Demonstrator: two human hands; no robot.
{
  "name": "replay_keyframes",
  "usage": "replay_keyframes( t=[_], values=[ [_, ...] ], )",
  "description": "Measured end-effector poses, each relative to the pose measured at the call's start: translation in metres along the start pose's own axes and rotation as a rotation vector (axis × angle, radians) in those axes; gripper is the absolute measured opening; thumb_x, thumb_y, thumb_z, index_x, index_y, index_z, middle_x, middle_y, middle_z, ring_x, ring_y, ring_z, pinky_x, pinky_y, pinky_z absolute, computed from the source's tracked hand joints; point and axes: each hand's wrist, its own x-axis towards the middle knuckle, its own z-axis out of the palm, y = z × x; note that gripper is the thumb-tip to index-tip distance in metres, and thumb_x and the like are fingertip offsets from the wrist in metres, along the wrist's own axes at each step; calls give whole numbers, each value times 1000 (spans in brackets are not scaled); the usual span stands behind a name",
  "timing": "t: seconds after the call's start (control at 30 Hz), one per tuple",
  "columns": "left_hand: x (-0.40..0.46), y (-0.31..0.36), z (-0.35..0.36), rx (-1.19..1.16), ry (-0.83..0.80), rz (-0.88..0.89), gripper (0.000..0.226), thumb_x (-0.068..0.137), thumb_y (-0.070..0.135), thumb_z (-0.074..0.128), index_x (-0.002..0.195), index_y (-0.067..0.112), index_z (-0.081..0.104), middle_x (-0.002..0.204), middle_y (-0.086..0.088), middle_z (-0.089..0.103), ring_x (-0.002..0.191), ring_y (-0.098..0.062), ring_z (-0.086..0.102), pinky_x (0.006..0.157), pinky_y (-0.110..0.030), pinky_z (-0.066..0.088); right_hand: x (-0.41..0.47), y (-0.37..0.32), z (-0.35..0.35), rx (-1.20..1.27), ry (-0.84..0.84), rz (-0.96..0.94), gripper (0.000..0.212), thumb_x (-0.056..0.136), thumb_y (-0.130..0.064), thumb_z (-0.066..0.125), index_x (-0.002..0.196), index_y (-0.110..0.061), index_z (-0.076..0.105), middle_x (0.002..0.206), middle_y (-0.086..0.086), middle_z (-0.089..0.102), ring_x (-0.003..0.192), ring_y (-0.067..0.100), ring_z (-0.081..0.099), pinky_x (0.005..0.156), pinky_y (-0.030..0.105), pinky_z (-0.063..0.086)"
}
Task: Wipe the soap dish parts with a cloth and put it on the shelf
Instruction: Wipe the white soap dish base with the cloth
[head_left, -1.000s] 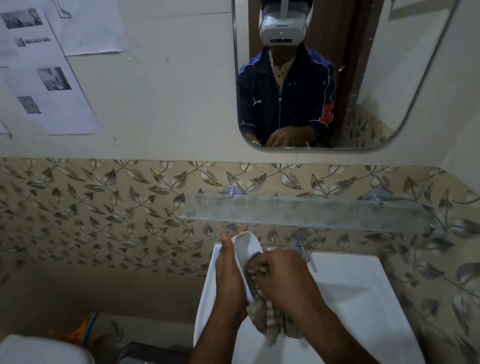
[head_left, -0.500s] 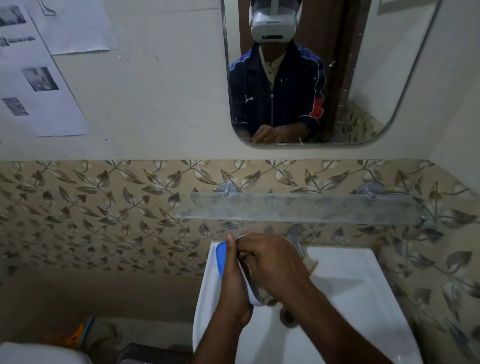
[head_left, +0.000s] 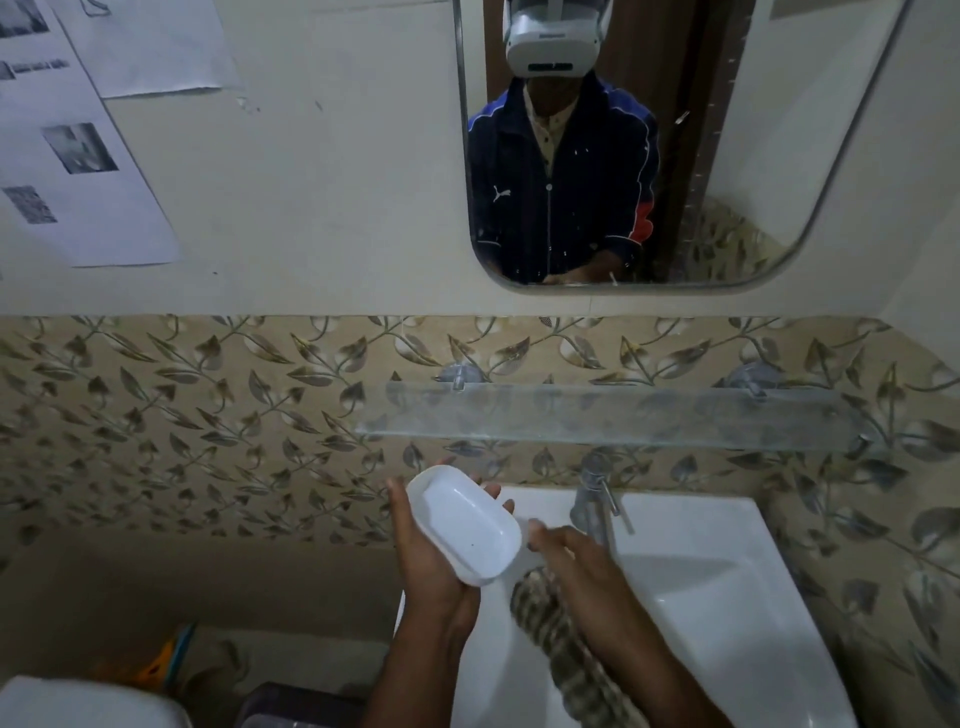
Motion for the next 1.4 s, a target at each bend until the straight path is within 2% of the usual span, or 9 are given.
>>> replay_keyframes(
  t=[0.17,0.3,0.4,0.57,0.67,0.93,1.03,1.17,1.4],
  values=[
    [6,-17,-8,61,138,-84,85,82,80,41,120,8,63,111,-21,72,91,-33,75,81,-44,56,7,27,30,357,-194,148,40,83,-52,69,94,-16,80,100,4,79,104,20,71,105,48,47],
    [10,-27,-13,185,300,-155,81,86,79,34,122,14,66,111,-18,73,99,-35,70,93,-51,52,26,59,38,514,-65,308,67,54,-70,80,91,-15,81,97,8,79,99,25,73,102,47,50],
    [11,-41,-20,353,486,-226,67,93,71,32,129,21,58,119,-12,65,105,-30,62,90,-45,50,43,79,45,507,98,380,50,63,-66,76,81,-20,82,85,6,80,89,26,75,96,47,54],
    [-1,-68,-10,454,410,-475,40,105,39,33,111,9,58,98,-16,64,72,-24,56,51,-31,48,82,101,52,418,302,440,47,78,-55,73,58,-13,74,69,6,76,80,27,73,87,44,57],
    [12,-86,-22,437,431,-467,47,106,36,33,122,2,62,118,-15,64,63,-15,63,48,-23,52,105,111,55,403,306,504,46,80,-57,70,68,-13,74,82,8,75,85,26,70,87,39,56],
    [23,-79,-30,512,396,-398,46,105,27,40,135,-5,53,63,-1,68,45,-10,66,40,-19,51,135,128,67,445,326,569,38,84,-50,70,70,-15,65,87,9,71,89,28,68,90,39,54],
    [27,-76,-28,537,412,-417,47,105,28,40,137,-5,51,93,-14,78,61,-18,63,48,-25,52,137,127,70,459,313,576,39,82,-48,73,71,-11,68,82,8,72,85,28,69,87,39,56],
    [29,-78,-36,538,425,-378,30,105,27,39,119,7,57,46,6,68,39,-7,63,37,-19,50,138,127,71,457,297,601,44,76,-53,77,69,-10,70,78,8,73,83,29,70,89,42,57],
    [32,-81,-44,488,388,-412,33,105,25,41,82,14,62,49,8,69,52,-9,67,61,-27,50,139,132,71,508,249,627,50,65,-58,82,80,-11,72,92,12,75,87,29,71,91,44,56]
  ],
)
